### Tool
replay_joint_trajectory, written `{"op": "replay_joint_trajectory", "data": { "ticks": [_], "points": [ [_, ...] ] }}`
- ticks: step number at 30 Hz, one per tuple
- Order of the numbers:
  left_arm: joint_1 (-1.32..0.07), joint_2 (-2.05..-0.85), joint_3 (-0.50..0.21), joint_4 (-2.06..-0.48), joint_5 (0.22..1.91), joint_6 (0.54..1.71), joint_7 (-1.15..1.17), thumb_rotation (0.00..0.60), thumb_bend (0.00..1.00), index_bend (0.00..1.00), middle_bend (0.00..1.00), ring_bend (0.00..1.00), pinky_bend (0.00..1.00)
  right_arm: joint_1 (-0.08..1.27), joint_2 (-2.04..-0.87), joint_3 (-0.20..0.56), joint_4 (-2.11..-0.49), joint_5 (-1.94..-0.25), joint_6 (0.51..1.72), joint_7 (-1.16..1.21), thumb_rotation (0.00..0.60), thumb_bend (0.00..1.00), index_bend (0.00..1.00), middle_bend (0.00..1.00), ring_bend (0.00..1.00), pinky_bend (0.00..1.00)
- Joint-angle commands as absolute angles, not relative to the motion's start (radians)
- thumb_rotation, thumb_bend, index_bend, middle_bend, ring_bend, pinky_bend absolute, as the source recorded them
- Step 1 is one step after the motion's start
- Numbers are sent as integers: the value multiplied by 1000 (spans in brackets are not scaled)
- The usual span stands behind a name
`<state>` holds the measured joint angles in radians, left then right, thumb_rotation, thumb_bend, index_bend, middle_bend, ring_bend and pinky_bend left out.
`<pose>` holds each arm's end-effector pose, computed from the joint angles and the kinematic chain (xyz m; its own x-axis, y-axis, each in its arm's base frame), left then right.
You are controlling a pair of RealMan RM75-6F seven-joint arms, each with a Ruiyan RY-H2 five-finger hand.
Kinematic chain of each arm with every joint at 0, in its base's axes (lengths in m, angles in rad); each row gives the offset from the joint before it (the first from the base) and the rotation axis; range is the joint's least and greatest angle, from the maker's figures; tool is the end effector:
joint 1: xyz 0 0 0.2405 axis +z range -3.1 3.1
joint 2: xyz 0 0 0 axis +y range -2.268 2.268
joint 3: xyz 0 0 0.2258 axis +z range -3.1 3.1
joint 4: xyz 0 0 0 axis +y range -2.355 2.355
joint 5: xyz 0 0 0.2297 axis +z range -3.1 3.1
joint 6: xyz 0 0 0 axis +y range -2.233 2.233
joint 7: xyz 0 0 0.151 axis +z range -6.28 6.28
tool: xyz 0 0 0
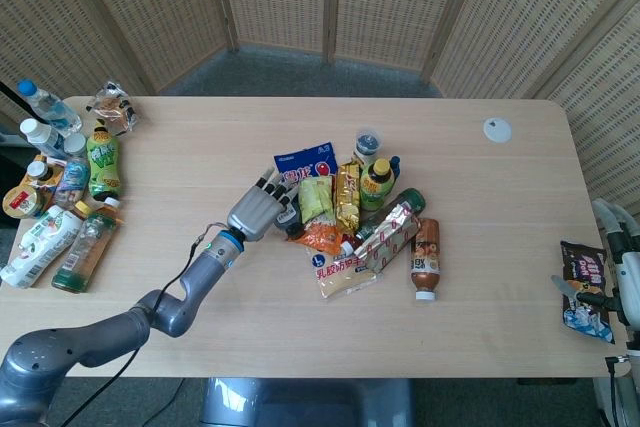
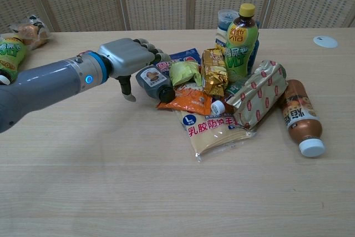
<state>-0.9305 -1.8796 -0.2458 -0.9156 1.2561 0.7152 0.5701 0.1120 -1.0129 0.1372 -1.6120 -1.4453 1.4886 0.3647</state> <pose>-0.0982 0.3881 -0.1119 0.8093 0.0663 0.5836 0.5162 -0.5546 -0.6527 -0.2933 -0.2152 0.1781 0.1303 0.1093 0.9854 -0.9909 -0.0200 0.1332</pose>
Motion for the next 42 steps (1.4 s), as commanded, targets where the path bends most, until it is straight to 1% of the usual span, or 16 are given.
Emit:
{"op": "replay_joint_trajectory", "data": {
  "ticks": [1, 6, 10, 11, 12, 13, 14, 15, 17, 18, 21, 23, 28, 32, 35, 42],
  "points": [
    [-961, -1927, -236, -846, 1255, 713, 534, 600, 0, 37, 0, 0, 0, 112, -1014, 139, -1604, -1439, 1482, 370, 600, 0, 0, 0, 0, 0],
    [-974, -1962, -217, -778, 1262, 708, 506, 600, 0, 47, 0, 0, 0, 112, -1016, 137, -1603, -1441, 1474, 378, 600, 0, 0, 0, 0, 0],
    [-991, -1996, -217, -737, 1262, 709, 491, 600, 0, 63, 6, 0, 0, 110, -1015, 139, -1606, -1444, 1478, 378, 600, 0, 0, 0, 0, 0],
    [-995, -2003, -218, -731, 1261, 712, 488, 600, 0, 80, 44, 4, 1, 109, -1014, 139, -1608, -1445, 1480, 379, 600, 0, 0, 0, 0, 0],
    [-1000, -2011, -220, -723, 1262, 719, 487, 600, 0, 106, 112, 36, 21, 108, -1013, 140, -1609, -1445, 1482, 379, 600, 0, 0, 0, 0, 0],
    [-1003, -2017, -219, -717, 1264, 726, 491, 600, 0, 152, 227, 107, 79, 107, -1012, 140, -1610, -1446, 1485, 380, 600, 0, 0, 0, 0, 0],
    [-1005, -2022, -216, -711, 1268, 732, 497, 600, 0, 218, 363, 217, 183, 105, -1011, 141, -1610, -1447, 1487, 380, 600, 0, 0, 0, 0, 0],
    [-1007, -2028, -212, -703, 1271, 741, 509, 600, 0, 281, 458, 308, 287, 104, -1010, 141, -1611, -1448, 1489, 382, 600, 0, 0, 0, 0, 0],
    [-1007, -2041, -210, -693, 1271, 758, 530, 600, 0, 374, 569, 415, 423, 101, -1008, 141, -1612, -1451, 1493, 385, 600, 0, 0, 0, 0, 0],
    [-1006, -2046, -208, -689, 1271, 764, 536, 600, 0, 440, 644, 488, 510, 100, -1006, 141, -1614, -1452, 1495, 387, 600, 0, 0, 0, 0, 0],
    [-1000, -2058, -200, -685, 1278, 787, 543, 600, 0, 554, 781, 620, 637, 96, -1002, 142, -1619, -1459, 1504, 391, 600, 0, 0, 0, 0, 0],
    [-995, -2059, -192, -688, 1287, 800, 538, 600, 0, 589, 834, 667, 670, 94, -999, 142, -1622, -1462, 1509, 393, 600, 0, 0, 0, 0, 0],
    [-987, -2031, -193, -740, 1307, 847, 513, 600, 0, 607, 868, 701, 685, 90, -995, 141, -1626, -1465, 1512, 398, 600, 0, 0, 0, 0, 0],
    [-984, -1967, -211, -840, 1321, 903, 523, 600, 0, 607, 871, 706, 685, 88, -992, 141, -1629, -1470, 1516, 399, 600, 0, 0, 0, 0, 0],
    [-976, -1893, -226, -953, 1324, 942, 565, 600, 0, 607, 871, 706, 685, 87, -990, 140, -1634, -1477, 1520, 401, 600, 0, 0, 0, 0, 0],
    [-936, -1687, -272, -1275, 1286, 1016, 703, 600, 0, 607, 871, 707, 685, 82, -981, 134, -1655, -1505, 1538, 402, 600, 0, 0, 0, 0, 0]
  ]
}}
